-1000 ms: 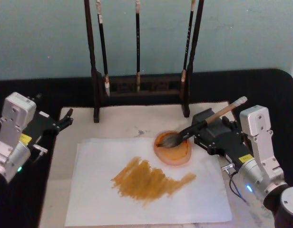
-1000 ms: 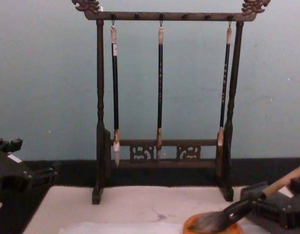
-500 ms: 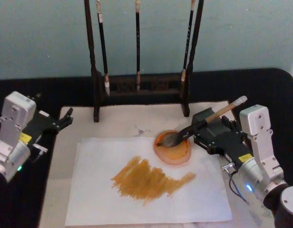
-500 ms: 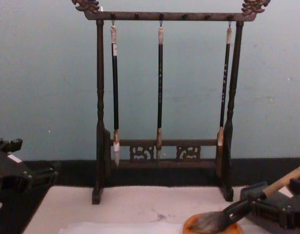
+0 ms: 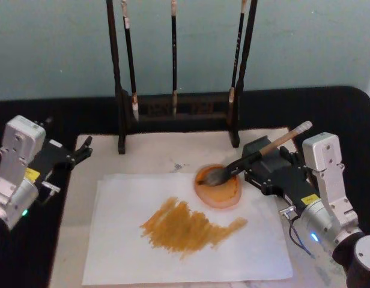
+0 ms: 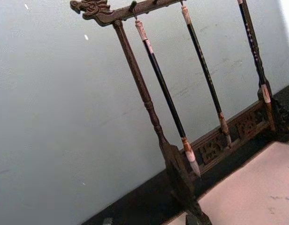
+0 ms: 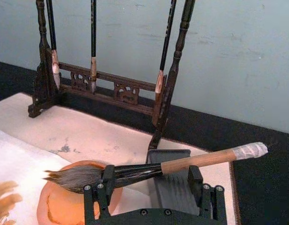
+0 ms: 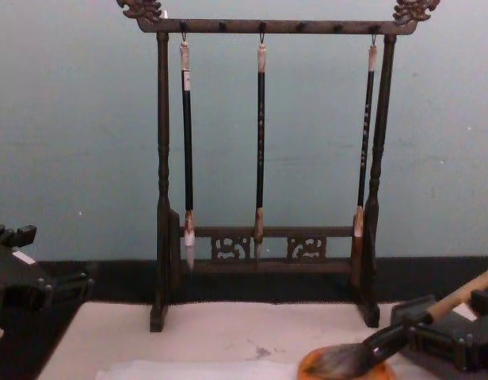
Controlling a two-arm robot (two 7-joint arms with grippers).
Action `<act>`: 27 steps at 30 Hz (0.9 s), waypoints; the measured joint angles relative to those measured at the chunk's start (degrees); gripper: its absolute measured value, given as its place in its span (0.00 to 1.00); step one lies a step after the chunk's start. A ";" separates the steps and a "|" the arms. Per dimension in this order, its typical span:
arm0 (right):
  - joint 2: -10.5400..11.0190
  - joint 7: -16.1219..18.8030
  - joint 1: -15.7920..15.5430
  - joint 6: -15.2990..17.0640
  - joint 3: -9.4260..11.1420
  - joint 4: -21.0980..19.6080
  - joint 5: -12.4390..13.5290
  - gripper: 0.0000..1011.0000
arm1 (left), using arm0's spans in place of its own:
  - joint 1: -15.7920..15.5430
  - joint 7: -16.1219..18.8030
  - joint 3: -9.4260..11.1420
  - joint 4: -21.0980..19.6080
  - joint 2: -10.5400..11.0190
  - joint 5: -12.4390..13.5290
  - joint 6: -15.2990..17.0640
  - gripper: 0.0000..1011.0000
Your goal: Pick up the brush from the inkstone, write on the paper, then place the brush back to its original position.
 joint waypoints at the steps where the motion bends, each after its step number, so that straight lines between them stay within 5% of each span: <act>1: 0.00 0.00 0.00 0.00 0.00 0.00 0.00 0.99 | 0.00 0.00 0.00 0.00 0.00 0.00 0.00 1.00; 27: -0.01 -0.01 0.00 0.00 0.00 0.00 0.02 0.99 | 0.00 0.00 0.00 0.00 0.00 0.00 0.00 1.00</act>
